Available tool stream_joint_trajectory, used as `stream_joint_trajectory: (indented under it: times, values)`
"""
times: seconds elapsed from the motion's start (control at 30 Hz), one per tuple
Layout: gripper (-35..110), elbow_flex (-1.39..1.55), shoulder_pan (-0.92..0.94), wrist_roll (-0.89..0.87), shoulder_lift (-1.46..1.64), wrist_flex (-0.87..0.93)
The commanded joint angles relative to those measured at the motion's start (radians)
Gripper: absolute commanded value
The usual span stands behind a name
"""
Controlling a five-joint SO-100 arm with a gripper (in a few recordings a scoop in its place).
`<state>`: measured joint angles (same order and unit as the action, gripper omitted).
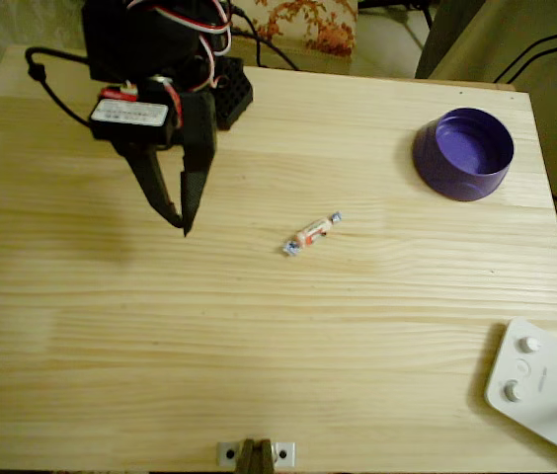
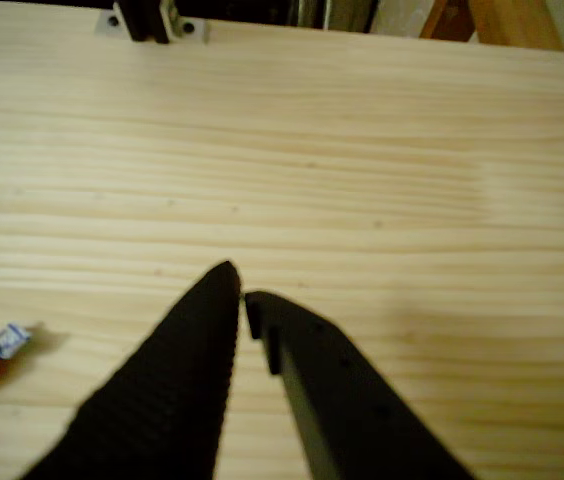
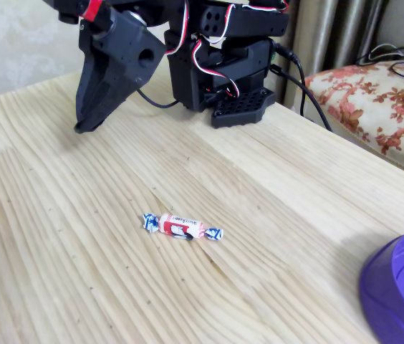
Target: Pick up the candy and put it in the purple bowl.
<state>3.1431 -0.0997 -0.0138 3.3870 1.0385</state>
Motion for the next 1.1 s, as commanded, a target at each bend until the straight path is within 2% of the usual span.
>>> stream_joint_trajectory:
  times: [0.0, 1.07]
  values:
    - [0, -0.009, 0.002, -0.018, 0.069, -0.014]
    - [0, -0.011, 0.005, -0.023, 0.069, -0.014]
